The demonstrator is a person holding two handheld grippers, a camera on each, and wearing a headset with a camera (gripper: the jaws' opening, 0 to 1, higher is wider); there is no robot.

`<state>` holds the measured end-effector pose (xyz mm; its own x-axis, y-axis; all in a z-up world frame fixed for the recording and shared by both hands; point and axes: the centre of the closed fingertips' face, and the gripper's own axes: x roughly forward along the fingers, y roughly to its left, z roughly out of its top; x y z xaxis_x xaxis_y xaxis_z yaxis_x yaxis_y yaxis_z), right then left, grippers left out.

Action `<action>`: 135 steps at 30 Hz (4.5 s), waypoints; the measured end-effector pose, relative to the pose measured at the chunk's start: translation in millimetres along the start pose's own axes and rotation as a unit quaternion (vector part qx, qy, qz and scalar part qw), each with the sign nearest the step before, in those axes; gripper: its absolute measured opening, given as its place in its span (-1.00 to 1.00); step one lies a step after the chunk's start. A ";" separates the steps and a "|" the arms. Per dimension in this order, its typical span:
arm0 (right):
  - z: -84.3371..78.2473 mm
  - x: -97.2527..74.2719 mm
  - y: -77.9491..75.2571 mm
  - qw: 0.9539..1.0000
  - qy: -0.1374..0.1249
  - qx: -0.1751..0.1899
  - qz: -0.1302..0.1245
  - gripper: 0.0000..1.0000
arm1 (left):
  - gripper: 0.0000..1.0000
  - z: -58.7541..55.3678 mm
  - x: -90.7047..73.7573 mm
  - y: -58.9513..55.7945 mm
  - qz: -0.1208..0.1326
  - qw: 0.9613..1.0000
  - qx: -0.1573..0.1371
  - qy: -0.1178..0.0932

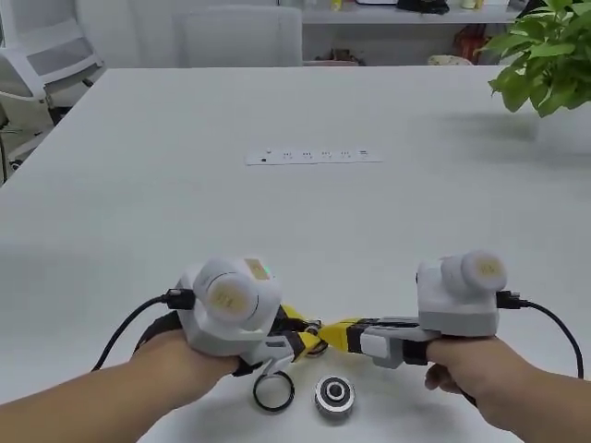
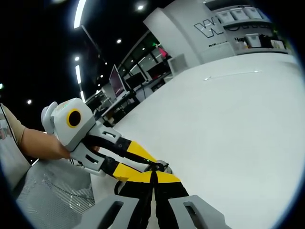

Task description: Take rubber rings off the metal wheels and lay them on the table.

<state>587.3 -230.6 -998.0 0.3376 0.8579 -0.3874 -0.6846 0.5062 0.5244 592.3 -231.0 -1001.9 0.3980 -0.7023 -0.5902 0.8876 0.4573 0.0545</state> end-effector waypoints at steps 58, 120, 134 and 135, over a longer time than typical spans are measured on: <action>3.6 -3.3 -2.9 1.000 -0.011 -0.002 -0.003 -1.00 | -0.68 1.4 -2.6 3.1 0.000 1.000 -0.019 -0.007; 30.5 -12.5 37.0 0.998 -0.039 0.008 0.053 -1.00 | 0.11 25.8 -102.2 -6.5 -0.016 0.994 -0.053 -0.092; 31.7 -13.0 47.7 0.997 -0.036 0.004 0.064 -1.00 | 0.29 16.5 -122.9 -11.4 -0.012 0.994 -0.059 -0.089; 32.0 -13.0 49.0 0.997 -0.036 0.007 0.066 -1.00 | 0.31 15.7 -123.8 -11.3 -0.011 0.994 -0.059 -0.089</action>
<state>570.0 -214.1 -943.1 0.2904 0.9213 -0.2586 -0.7170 0.3885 0.5787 536.6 -157.9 -916.8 0.4222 -0.7935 -0.4383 0.8675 0.4940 -0.0587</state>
